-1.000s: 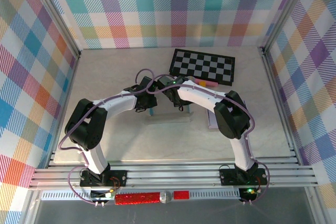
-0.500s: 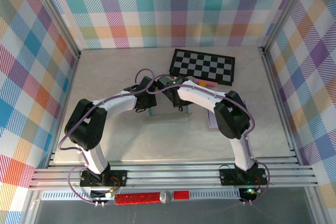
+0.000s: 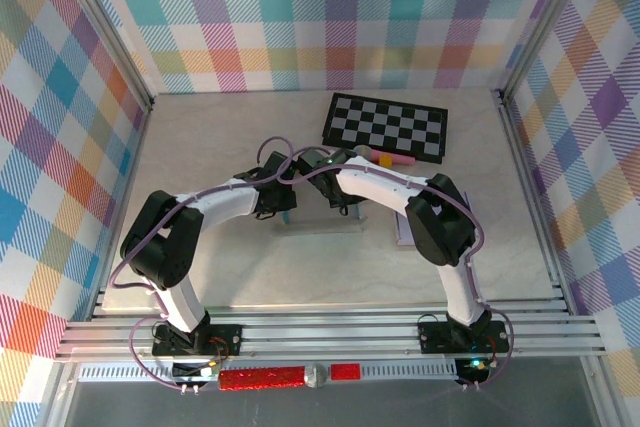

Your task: Fold the paper box

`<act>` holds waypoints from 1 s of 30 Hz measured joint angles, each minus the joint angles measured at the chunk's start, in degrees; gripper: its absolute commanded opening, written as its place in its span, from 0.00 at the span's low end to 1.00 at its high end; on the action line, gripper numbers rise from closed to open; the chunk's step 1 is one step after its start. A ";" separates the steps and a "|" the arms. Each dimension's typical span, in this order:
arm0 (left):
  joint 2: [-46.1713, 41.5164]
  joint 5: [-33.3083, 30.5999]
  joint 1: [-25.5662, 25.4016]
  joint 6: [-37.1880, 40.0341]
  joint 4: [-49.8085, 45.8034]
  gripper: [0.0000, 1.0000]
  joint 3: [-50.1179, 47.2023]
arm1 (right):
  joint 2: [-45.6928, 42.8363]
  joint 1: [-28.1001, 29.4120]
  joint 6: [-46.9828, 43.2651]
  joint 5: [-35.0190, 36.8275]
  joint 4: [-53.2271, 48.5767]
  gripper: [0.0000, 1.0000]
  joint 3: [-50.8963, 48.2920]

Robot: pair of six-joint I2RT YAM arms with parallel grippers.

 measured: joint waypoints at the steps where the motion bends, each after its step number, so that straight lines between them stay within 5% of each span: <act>1: 0.00 0.22 0.00 0.02 0.07 0.20 -0.04 | 0.00 0.00 0.00 0.02 -0.04 0.00 0.00; 5: 0.00 1.03 0.00 0.31 0.46 0.01 -0.07 | 0.00 0.00 0.00 0.00 0.02 0.00 0.00; 13: -0.46 -1.55 -0.09 -0.02 -0.87 0.00 0.17 | -0.02 0.07 0.09 -1.42 0.48 0.00 -0.02; 15: -1.14 -1.84 -0.11 -0.15 -0.98 0.17 -0.17 | -0.22 0.26 0.07 -1.64 0.63 0.00 -0.11; 22: -6.60 -3.72 -0.90 -0.98 -2.43 0.40 -1.49 | -1.07 0.48 -0.04 -1.09 2.03 0.00 -2.05; 30: -9.77 -0.24 -1.84 -0.92 -3.58 0.41 -1.36 | -1.92 -1.18 -1.57 -2.03 6.58 0.00 -5.49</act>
